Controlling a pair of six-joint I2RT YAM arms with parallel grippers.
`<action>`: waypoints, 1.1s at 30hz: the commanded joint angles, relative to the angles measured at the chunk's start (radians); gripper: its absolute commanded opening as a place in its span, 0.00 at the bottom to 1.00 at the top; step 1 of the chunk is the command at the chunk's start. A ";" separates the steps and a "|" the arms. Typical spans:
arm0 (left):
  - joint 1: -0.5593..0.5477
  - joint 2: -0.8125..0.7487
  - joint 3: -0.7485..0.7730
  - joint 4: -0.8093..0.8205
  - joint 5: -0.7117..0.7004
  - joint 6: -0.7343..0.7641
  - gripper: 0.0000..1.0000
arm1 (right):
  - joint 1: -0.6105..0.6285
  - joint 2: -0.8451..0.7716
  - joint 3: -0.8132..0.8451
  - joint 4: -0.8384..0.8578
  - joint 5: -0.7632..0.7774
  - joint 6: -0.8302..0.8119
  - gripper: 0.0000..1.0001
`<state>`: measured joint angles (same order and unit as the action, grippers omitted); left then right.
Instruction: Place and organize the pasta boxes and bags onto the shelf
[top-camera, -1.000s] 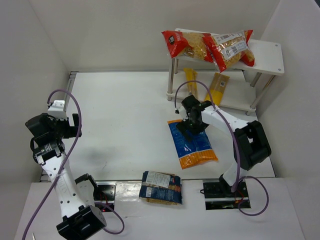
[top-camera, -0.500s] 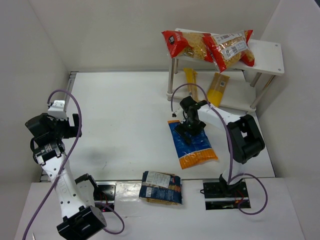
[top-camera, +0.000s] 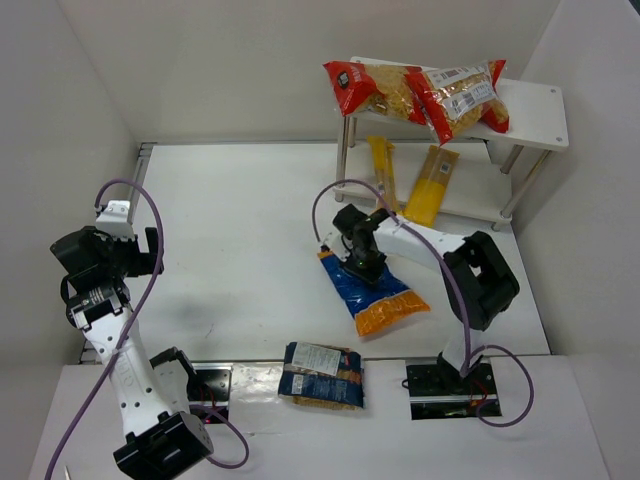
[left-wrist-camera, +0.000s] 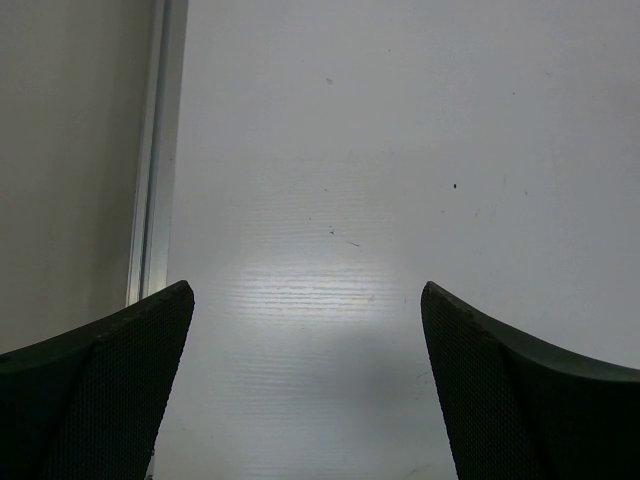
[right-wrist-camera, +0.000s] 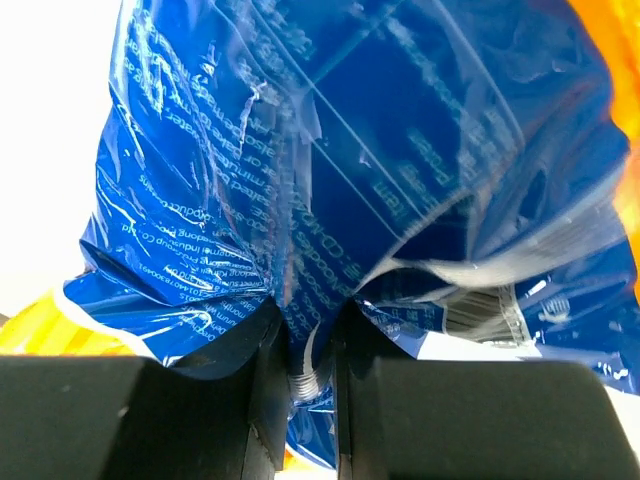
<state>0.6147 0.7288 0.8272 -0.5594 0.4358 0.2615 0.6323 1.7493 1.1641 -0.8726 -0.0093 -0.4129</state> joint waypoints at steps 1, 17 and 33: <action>0.007 -0.012 0.012 0.015 0.026 0.013 1.00 | 0.107 -0.069 0.009 0.043 0.018 0.020 0.00; 0.007 -0.012 0.012 0.015 0.017 0.013 1.00 | 0.248 -0.341 0.031 0.194 0.617 0.007 0.00; 0.054 0.006 0.012 0.015 0.017 0.013 1.00 | 0.169 -0.461 -0.076 0.578 0.933 -0.220 0.00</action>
<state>0.6579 0.7338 0.8272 -0.5598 0.4355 0.2619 0.8528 1.3739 1.0863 -0.5087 0.7795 -0.5449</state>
